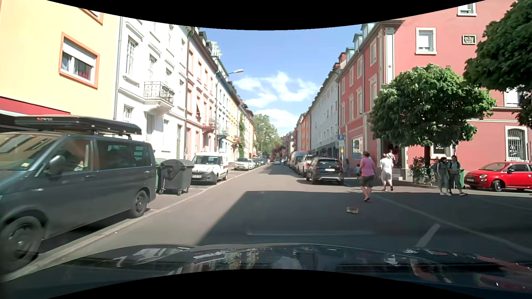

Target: Follow the waypoints while adhering to traffic rules and regulations

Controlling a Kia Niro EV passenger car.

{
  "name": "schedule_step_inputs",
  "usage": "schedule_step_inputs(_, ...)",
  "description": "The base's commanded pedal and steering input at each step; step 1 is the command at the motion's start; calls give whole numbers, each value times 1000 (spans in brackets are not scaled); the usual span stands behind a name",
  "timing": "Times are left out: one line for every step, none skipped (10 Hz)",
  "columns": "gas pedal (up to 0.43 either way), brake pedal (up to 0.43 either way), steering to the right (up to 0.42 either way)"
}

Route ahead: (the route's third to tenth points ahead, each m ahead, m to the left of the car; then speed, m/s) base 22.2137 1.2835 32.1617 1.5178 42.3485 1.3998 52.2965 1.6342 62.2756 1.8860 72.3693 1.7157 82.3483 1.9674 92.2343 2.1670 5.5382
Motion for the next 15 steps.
schedule_step_inputs(138,0,-1)
schedule_step_inputs(138,0,-3)
schedule_step_inputs(138,0,-3)
schedule_step_inputs(138,0,-3)
schedule_step_inputs(138,0,-3)
schedule_step_inputs(138,0,-4)
schedule_step_inputs(138,0,-8)
schedule_step_inputs(138,0,-9)
schedule_step_inputs(138,0,-9)
schedule_step_inputs(138,0,-9)
schedule_step_inputs(130,0,-10)
schedule_step_inputs(130,0,-10)
schedule_step_inputs(130,0,-9)
schedule_step_inputs(118,0,-9)
schedule_step_inputs(87,0,-8)
